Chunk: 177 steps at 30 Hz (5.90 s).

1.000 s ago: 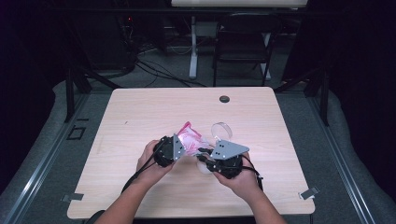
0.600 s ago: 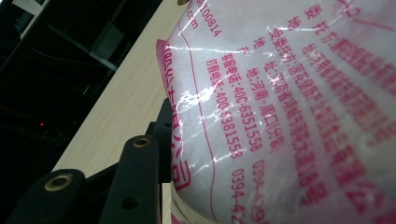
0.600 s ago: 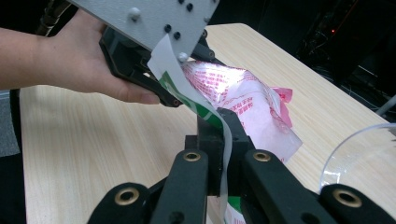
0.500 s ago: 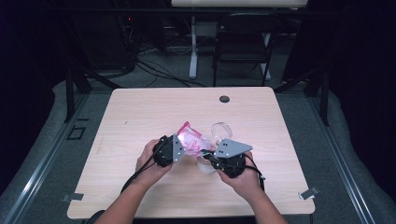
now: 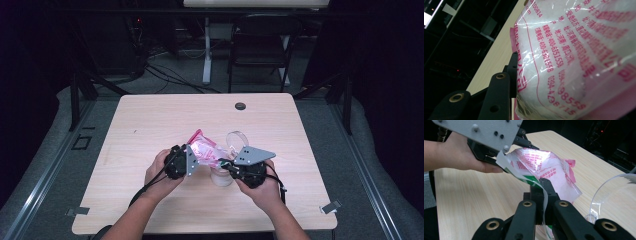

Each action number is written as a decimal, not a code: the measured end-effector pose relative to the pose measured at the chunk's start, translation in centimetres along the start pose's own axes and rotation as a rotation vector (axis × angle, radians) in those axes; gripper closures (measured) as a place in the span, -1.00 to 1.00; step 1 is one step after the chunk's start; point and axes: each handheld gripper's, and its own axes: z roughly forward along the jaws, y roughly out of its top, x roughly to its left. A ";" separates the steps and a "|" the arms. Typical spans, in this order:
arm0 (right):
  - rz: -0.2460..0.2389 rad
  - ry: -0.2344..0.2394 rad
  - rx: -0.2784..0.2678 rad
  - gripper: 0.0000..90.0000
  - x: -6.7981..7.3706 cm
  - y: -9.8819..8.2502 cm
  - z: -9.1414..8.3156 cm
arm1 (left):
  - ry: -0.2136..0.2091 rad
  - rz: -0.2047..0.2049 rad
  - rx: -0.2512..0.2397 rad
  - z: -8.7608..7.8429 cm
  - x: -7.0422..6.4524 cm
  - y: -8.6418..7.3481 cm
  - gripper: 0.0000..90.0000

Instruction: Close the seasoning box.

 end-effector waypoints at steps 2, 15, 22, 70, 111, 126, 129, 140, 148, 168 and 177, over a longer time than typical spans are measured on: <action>0.009 0.000 -0.003 1.00 -0.2 -0.1 -0.1 | 0.005 0.008 0.006 -0.1 -0.1 0.1 0.42; 0.051 0.026 -0.017 1.00 -0.7 -0.5 0.0 | 0.081 0.085 0.016 -0.5 -0.3 0.4 0.43; 0.125 0.036 -0.028 1.00 -1.0 -0.9 0.1 | 0.119 0.128 0.033 -0.7 -0.4 0.6 0.43; 0.215 0.019 0.023 0.98 -0.8 -1.3 1.0 | 0.214 0.213 0.049 -1.1 -0.2 0.6 0.44; 0.230 0.032 -0.013 0.97 -1.0 -1.5 0.6 | 0.296 0.348 0.050 -2.0 0.8 2.2 0.44; 0.227 0.034 -0.005 0.97 -1.0 -1.6 0.8 | 0.305 0.388 0.056 -2.2 0.9 2.2 0.44; 0.228 0.035 -0.004 0.97 -1.1 -1.6 0.8 | 0.306 0.395 0.057 -2.2 0.9 2.3 0.44; 0.230 0.032 -0.010 0.97 -1.0 -1.5 0.9 | 0.323 0.430 0.058 -2.6 1.1 2.5 0.43; 0.227 0.028 -0.010 0.97 -1.1 -1.5 0.7 | 0.333 0.448 0.057 -2.7 1.2 2.8 0.44; 0.224 0.007 -0.002 0.98 -1.2 -1.7 0.9 | 0.340 0.464 0.053 -2.8 1.0 3.0 0.44; 0.221 0.002 0.016 0.98 -1.3 -1.9 1.1 | 0.338 0.481 0.062 -2.8 0.8 2.8 0.44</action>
